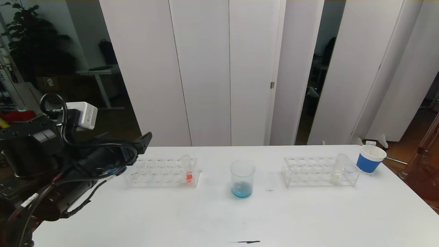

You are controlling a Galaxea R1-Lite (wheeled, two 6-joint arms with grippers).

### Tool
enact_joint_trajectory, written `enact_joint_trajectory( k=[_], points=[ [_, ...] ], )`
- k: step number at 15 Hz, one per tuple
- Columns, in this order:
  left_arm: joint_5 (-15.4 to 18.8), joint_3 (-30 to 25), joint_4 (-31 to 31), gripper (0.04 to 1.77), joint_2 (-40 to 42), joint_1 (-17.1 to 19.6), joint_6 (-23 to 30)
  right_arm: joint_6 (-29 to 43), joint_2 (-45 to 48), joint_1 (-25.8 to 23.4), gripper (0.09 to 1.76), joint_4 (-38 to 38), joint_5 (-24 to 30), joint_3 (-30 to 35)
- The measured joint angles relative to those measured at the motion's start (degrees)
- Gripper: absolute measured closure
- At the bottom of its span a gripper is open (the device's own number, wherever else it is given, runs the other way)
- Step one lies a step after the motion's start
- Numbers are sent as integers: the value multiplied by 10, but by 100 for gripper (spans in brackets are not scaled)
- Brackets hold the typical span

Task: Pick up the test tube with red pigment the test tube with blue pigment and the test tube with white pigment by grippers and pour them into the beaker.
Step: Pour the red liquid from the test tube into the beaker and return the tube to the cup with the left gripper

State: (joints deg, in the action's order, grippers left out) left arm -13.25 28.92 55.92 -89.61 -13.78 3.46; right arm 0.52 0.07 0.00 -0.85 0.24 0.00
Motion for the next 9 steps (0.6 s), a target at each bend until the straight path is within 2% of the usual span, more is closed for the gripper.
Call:
enact_joint_trajectory(
  k=[4, 9],
  points=[
    [-10, -59, 61, 6, -62, -48, 43, 0, 0, 0, 10, 0, 0, 0],
    [-63, -63, 94, 6, -126, -109, 101, 0, 0, 0, 10, 0, 0, 0]
  ],
)
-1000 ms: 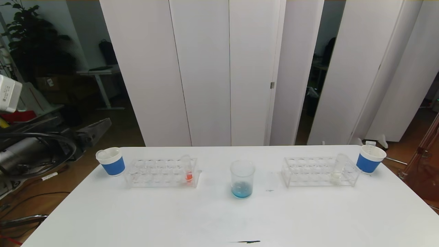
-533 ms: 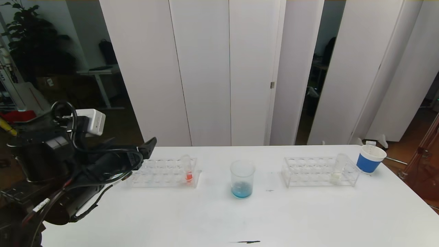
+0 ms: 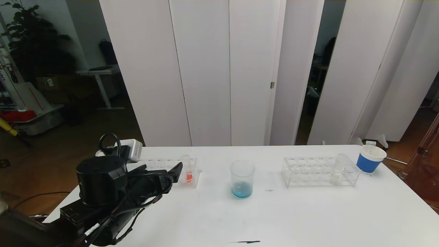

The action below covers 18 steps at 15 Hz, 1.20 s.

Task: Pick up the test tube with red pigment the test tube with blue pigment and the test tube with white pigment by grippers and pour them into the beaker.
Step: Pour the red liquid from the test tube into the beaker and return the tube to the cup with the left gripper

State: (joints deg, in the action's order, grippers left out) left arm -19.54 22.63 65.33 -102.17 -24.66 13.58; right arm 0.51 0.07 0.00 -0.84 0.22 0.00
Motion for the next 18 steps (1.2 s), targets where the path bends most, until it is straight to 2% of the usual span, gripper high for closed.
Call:
enact_joint_trajectory(
  k=[3, 6, 18],
  points=[
    [-18, 6, 43, 6, -46, -24, 2, 0, 0, 0, 10, 0, 0, 0],
    [-28, 32, 47, 6, -82, -28, 3, 0, 0, 0, 10, 0, 0, 0],
    [-42, 166, 77, 6, -232, -7, -4, 0, 0, 0, 10, 0, 0, 0]
  ],
)
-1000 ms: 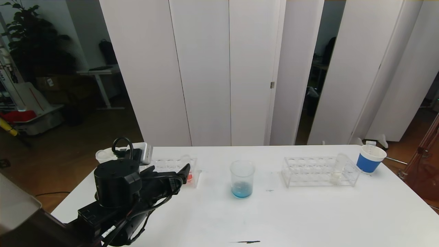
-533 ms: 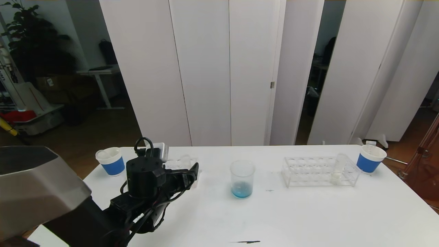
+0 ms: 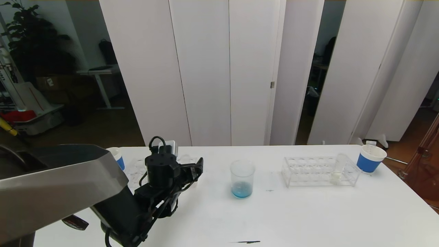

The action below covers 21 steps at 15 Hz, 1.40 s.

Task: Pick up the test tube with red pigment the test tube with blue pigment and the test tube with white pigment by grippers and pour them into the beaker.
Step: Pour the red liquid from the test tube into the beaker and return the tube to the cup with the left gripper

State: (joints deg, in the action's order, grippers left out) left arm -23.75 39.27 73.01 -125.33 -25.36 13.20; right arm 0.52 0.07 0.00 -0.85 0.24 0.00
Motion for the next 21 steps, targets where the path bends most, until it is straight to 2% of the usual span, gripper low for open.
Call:
enact_joint_trajectory(
  k=[4, 17, 18, 19, 20, 21],
  points=[
    [-14, 24, 0, 6, -28, 10, -2, 0, 0, 0, 10, 0, 0, 0],
    [-8, 60, -2, 9, -60, 43, -14, 0, 0, 0, 10, 0, 0, 0],
    [-8, 63, -3, 27, -63, 43, -18, 0, 0, 0, 10, 0, 0, 0],
    [-6, 65, -3, 58, -66, 43, -19, 0, 0, 0, 10, 0, 0, 0],
    [-3, 67, -2, 102, -68, 41, -20, 0, 0, 0, 10, 0, 0, 0],
    [1, 68, -1, 134, -69, 41, -21, 0, 0, 0, 10, 0, 0, 0]
  ],
)
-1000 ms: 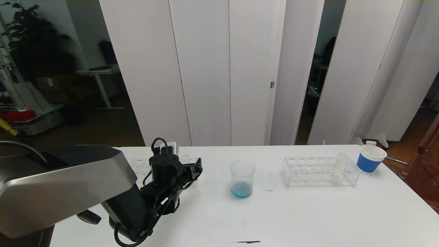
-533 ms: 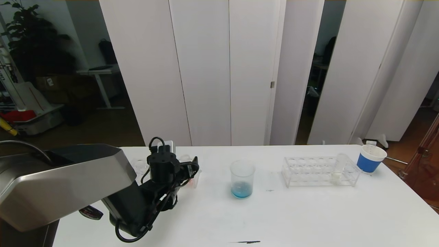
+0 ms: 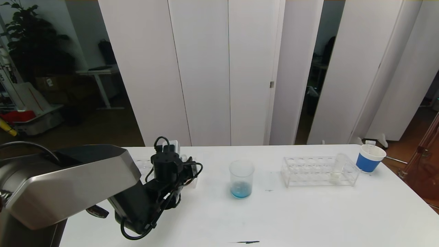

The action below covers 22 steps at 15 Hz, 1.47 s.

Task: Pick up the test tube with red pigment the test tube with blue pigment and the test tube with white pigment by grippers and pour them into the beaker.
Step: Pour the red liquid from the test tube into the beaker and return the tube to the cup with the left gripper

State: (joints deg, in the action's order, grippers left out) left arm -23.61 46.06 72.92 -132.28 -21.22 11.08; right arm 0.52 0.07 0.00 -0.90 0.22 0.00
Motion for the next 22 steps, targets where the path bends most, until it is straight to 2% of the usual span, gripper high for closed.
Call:
enact_joint_trajectory(
  k=[1, 2, 3, 6, 22],
  points=[
    [3, 0, 0, 135, -1, 1, 0, 0, 0, 0, 10, 1, 0, 0],
    [4, 0, 0, 106, -1, 2, 0, 0, 0, 0, 10, 0, 0, 0],
    [3, 0, -1, 105, -1, 2, 0, 0, 0, 0, 10, 0, 0, 0],
    [3, 0, -1, 119, -2, 1, 0, 0, 0, 0, 10, 0, 0, 0],
    [-1, 0, -3, 121, 24, -5, -21, 0, 0, 0, 10, 0, 0, 0]
  ],
)
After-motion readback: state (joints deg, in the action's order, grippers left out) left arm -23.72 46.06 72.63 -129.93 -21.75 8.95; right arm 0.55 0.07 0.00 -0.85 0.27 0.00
